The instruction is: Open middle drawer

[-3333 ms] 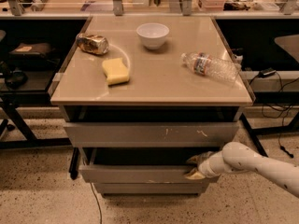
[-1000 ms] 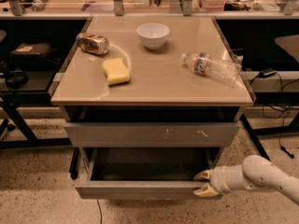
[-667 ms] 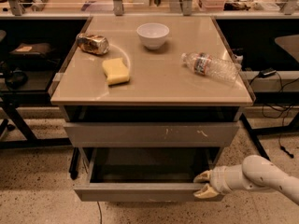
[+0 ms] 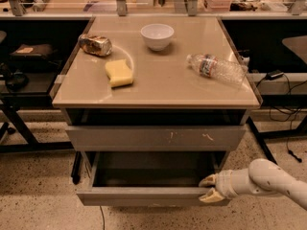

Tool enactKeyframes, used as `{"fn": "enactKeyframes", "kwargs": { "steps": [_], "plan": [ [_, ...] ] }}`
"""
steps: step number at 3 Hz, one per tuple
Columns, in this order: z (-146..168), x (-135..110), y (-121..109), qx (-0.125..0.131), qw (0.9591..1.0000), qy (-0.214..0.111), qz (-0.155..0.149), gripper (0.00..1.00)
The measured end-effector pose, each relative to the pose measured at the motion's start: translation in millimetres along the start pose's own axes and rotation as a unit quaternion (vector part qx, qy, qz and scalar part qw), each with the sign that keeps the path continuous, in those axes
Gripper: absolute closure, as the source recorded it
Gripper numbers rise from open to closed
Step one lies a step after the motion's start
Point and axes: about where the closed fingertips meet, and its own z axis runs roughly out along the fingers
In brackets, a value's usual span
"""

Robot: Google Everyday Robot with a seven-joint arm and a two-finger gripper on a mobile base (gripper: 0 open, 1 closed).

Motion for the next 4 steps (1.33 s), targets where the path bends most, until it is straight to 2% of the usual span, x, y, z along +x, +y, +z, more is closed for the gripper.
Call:
{"fn": "enactKeyframes", "kwargs": {
  "steps": [1,2,3,4],
  "plan": [
    [4.0,6.4,18.1,-0.017,0.9995,-0.025,0.013,0.34],
    [3.3,5.8,18.0,-0.017,0.9995,-0.025,0.013,0.12],
    [-2.7,9.3,38.5,-0.02,0.9991,-0.03,0.022,1.0],
    [-33.9,5.7,100.5,-0.019,0.9986,-0.039,0.029,1.0]
  ]
}}
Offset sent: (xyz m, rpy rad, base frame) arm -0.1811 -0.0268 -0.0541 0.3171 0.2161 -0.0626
